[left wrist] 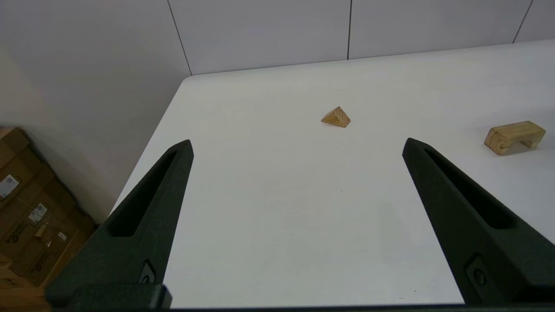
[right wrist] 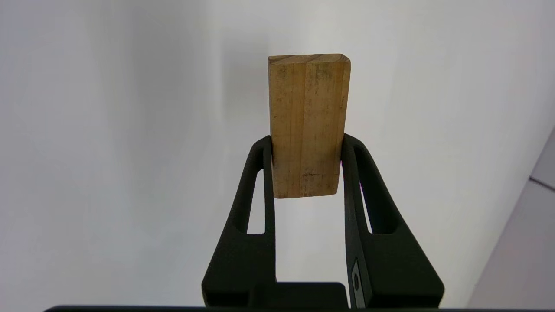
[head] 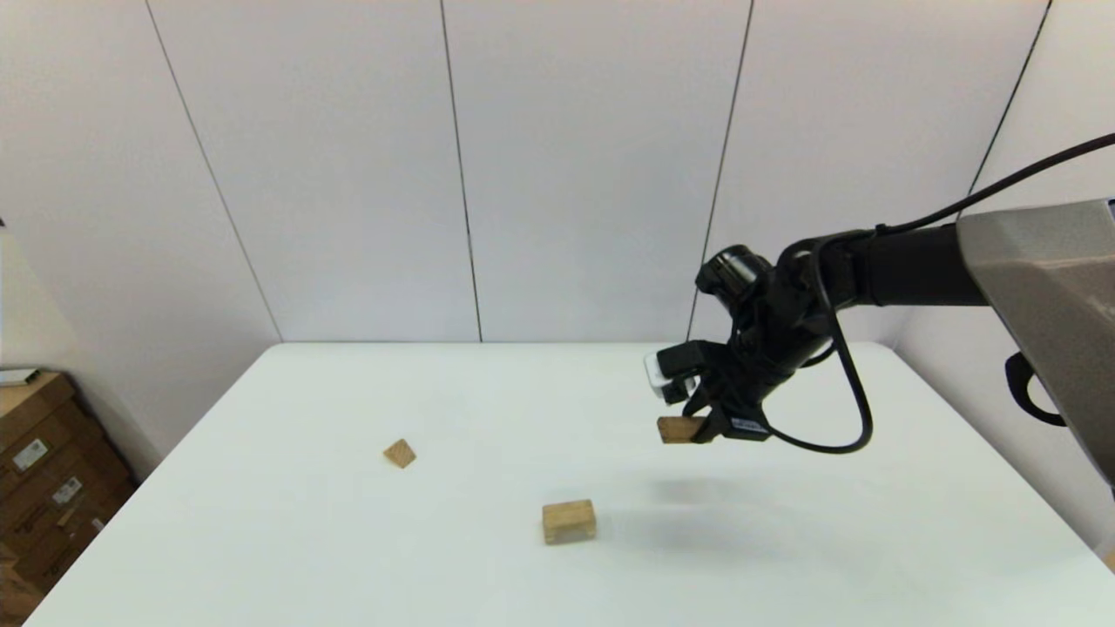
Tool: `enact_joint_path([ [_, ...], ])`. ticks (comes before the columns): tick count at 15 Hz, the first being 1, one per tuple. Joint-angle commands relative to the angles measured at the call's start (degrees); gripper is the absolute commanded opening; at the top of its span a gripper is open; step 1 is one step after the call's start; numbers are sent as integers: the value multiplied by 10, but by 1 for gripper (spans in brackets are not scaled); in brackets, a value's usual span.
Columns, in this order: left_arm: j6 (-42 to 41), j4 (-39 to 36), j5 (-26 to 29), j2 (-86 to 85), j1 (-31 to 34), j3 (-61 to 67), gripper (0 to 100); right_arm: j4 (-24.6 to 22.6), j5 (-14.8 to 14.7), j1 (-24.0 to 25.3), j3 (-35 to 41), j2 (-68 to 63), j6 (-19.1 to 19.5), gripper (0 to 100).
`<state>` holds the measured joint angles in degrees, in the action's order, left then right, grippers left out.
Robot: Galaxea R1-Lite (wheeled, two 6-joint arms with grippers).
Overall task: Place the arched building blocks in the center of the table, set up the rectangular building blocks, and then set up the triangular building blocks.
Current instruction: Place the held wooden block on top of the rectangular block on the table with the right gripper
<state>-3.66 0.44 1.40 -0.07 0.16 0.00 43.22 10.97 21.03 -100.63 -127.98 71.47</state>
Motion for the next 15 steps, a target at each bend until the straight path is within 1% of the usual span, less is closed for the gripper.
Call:
enact_joint_path([
  [1,0,0,0,1,0,0,100,10,1,62,0,22,-25,0],
  [4,0,0,0,1,0,0,100,15,0,106,-4,18,-27,0],
  [8,0,0,0,1,0,0,100,16,-1,137,-30,-16,-29,0],
  [12,0,0,0,1,0,0,100,17,-1,159,-77,-56,-31,0],
  [15,0,0,0,1,0,0,100,17,-2,180,-96,-77,-54,0],
])
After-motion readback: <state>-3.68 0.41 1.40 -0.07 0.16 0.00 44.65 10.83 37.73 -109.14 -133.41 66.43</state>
